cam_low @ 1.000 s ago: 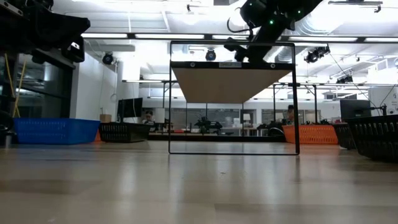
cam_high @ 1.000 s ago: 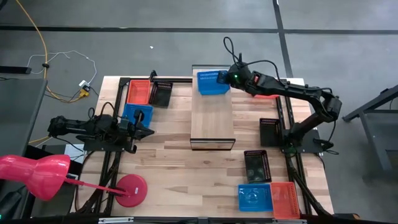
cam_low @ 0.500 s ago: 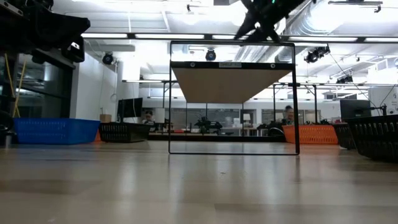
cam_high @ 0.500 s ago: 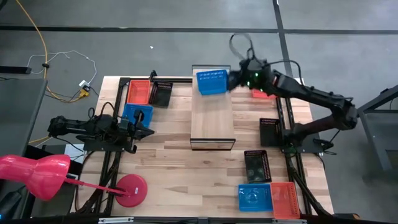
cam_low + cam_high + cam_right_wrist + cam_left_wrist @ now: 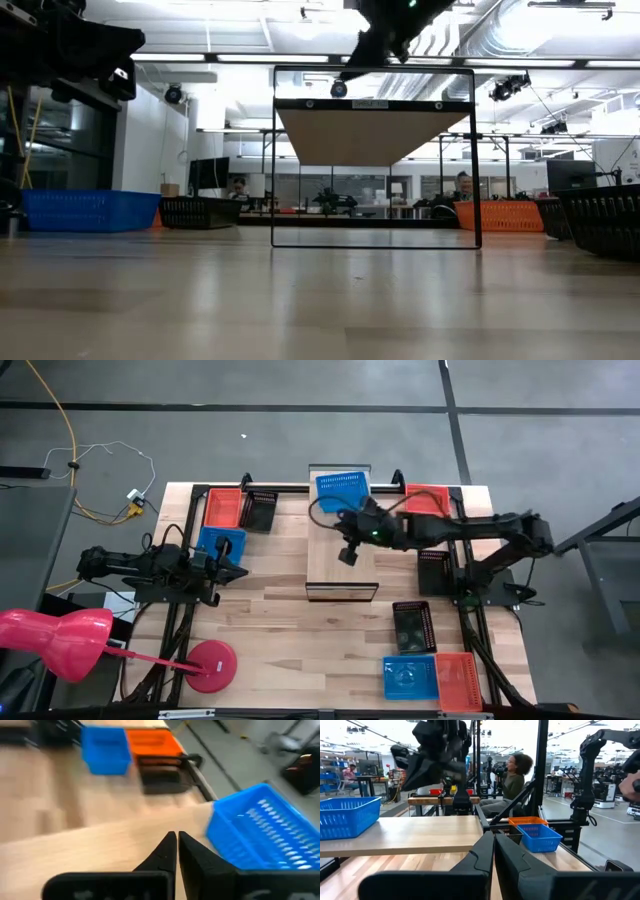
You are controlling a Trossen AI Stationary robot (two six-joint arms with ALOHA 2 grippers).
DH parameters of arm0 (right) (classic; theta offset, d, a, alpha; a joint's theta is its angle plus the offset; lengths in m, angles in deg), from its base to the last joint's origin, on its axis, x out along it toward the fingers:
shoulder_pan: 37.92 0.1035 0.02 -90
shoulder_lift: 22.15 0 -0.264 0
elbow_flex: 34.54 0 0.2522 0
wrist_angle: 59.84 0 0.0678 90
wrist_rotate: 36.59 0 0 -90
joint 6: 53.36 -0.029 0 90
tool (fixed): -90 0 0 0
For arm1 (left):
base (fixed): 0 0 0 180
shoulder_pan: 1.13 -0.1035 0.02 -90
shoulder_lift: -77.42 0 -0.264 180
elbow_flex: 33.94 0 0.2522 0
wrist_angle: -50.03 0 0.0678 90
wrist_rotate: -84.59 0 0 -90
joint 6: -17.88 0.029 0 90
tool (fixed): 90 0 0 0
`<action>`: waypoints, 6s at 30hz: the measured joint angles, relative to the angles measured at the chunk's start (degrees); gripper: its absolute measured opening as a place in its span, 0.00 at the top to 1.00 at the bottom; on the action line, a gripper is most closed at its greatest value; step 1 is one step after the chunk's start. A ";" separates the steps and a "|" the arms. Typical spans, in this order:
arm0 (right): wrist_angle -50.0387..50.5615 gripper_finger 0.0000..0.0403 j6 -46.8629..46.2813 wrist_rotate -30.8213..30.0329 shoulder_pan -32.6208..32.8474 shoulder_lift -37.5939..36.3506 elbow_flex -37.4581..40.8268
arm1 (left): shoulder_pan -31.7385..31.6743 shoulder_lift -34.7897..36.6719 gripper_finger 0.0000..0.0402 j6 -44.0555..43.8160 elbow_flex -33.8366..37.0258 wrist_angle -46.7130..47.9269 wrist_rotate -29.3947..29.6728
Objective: Stack baskets on shelf by color
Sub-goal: Put the top right blue bin on the shelf, then stack the top blue bin on top of the blue bin on the shelf
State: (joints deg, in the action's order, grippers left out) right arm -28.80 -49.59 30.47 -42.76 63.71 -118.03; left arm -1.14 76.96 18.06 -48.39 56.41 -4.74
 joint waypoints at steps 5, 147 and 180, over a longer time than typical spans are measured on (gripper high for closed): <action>0.25 1.00 4.99 -6.93 -1.36 5.68 -3.15 | 0.00 -0.02 0.99 -0.01 0.00 0.00 0.02; -11.82 1.00 -7.67 -8.98 23.83 -48.78 38.32 | 0.00 -0.01 0.99 0.00 0.00 -0.44 0.00; -21.83 1.00 -3.91 -11.13 16.10 -49.20 43.47 | -0.02 -20.66 0.65 -7.17 -11.28 1.00 31.79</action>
State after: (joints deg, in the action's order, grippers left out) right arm -50.63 -53.50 19.35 -26.66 14.52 -74.56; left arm -1.16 56.30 10.89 -59.67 57.41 27.05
